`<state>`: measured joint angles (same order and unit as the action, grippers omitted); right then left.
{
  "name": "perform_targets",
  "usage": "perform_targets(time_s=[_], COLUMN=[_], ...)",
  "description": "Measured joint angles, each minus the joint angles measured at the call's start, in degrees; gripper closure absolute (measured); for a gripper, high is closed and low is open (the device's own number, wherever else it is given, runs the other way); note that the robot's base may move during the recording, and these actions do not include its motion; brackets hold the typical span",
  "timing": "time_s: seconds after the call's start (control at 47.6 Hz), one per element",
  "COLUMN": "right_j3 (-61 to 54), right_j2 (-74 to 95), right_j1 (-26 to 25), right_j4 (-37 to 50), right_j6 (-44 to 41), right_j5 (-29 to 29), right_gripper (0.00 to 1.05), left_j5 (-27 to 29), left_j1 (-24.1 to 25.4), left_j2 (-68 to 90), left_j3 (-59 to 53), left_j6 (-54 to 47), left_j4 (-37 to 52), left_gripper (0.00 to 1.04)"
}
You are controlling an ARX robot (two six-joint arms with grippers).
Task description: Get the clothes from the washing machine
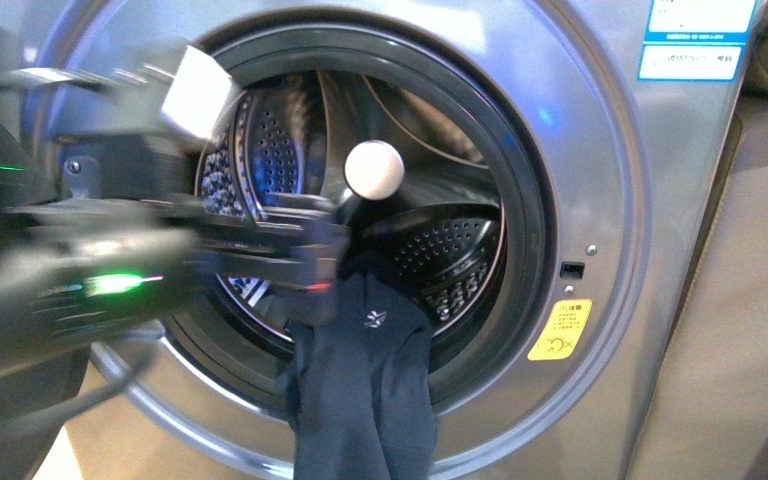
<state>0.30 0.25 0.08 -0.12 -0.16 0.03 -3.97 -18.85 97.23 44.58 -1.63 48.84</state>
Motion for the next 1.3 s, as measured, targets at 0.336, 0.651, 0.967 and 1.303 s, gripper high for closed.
perform_targets(time_s=[0.336,0.651,0.967,1.303], right_j3=[0.0,0.0,0.0,0.0], right_j2=[0.0,0.0,0.0,0.0], right_j1=[0.0,0.0,0.0,0.0], right_j4=[0.0,0.0,0.0,0.0], right_j6=[0.0,0.0,0.0,0.0], right_j5=[0.0,0.0,0.0,0.0], right_gripper=[0.08,0.08,0.08,0.08], left_j5=[3.5,7.0,13.0,15.8], left_j1=[-1.6,-3.6,-2.8,0.2], left_j2=[11.7,23.0,31.1,39.2], left_j3=[13.1,26.9,39.5,47.5], left_j6=[-1.7,-3.3,-4.2,-1.2], left_j4=[-5.6,-11.8,-19.2,-28.1], left_gripper=[0.07,0.07,0.07,0.07])
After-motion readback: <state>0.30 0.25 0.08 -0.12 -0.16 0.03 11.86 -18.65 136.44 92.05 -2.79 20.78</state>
